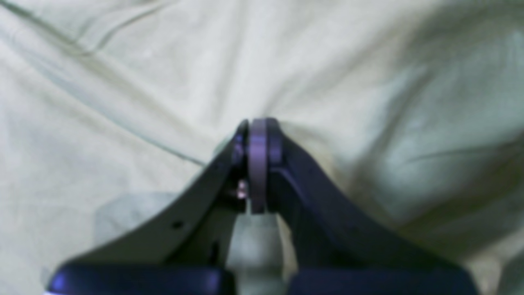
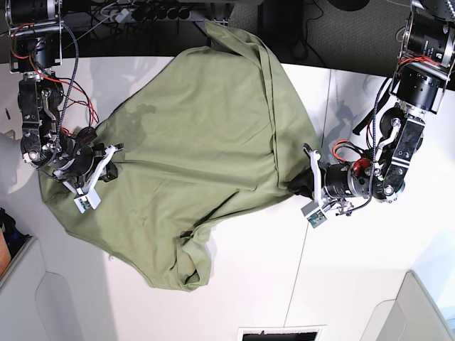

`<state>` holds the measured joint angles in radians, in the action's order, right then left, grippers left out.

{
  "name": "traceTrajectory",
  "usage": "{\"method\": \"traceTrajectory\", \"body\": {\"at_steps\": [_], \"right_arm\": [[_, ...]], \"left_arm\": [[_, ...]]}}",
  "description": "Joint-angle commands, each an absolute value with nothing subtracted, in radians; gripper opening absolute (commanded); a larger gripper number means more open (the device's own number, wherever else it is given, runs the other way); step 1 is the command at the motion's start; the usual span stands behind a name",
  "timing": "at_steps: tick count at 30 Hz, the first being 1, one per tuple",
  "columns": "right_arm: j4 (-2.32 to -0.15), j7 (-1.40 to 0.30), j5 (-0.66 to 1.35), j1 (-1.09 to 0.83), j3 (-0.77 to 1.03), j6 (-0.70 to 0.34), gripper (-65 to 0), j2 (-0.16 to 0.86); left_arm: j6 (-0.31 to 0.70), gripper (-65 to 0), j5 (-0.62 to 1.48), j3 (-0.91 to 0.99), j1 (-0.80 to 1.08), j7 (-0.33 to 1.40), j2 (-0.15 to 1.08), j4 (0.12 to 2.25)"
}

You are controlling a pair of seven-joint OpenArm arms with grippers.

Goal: Layout the t-shirt on the table in an organized manner, then fold the t-shirt properly
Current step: 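Regrasp the shirt edge with the left gripper and pull it outward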

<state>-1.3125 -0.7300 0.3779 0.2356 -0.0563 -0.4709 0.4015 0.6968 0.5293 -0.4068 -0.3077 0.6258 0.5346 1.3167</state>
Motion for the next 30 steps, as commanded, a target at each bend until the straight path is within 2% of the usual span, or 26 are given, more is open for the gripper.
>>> {"method": "traceTrajectory", "body": {"at_steps": [1,9,16,21,24,25,28,30], "right_arm": [[-1.322,-0.730,0.384,0.253,-0.050,-0.468,-65.0,0.413],[-1.322,-0.711,0.328,0.256,-0.050,-0.467,-65.0,0.415],[-1.322,-0.711,0.305,0.258,-0.050,-0.445,-65.0,0.416],[-1.323,-0.698,0.306,0.260,-0.050,-0.437,-65.0,0.416],[-1.333,-0.690,0.306,0.268,-0.049,-0.436,-65.0,0.416],[-1.334,-0.690,0.306,0.275,-0.049,-0.436,-65.0,0.416],[-1.335,-0.689,0.307,0.303,-0.043,-0.426,-65.0,0.415],[-1.335,-0.689,0.307,0.325,-0.037,-0.421,-65.0,0.415]], "left_arm": [[0.698,-65.0,0.553,-0.400,-0.331,0.614,0.567,1.345],[0.698,-65.0,0.960,-0.400,-0.298,0.884,0.780,1.511],[0.698,-65.0,1.132,-0.400,-0.181,1.042,0.954,1.593],[0.698,-64.7,1.049,-0.400,-0.150,1.041,0.985,1.586],[0.698,-55.9,0.947,-0.398,-0.165,1.027,1.004,1.586],[0.698,-54.7,0.896,-0.397,-0.175,1.011,1.011,1.586],[0.698,-54.7,0.765,-0.388,-0.206,0.916,1.035,1.583],[0.698,-54.7,0.772,-0.382,-0.220,0.909,1.043,1.583]]}}
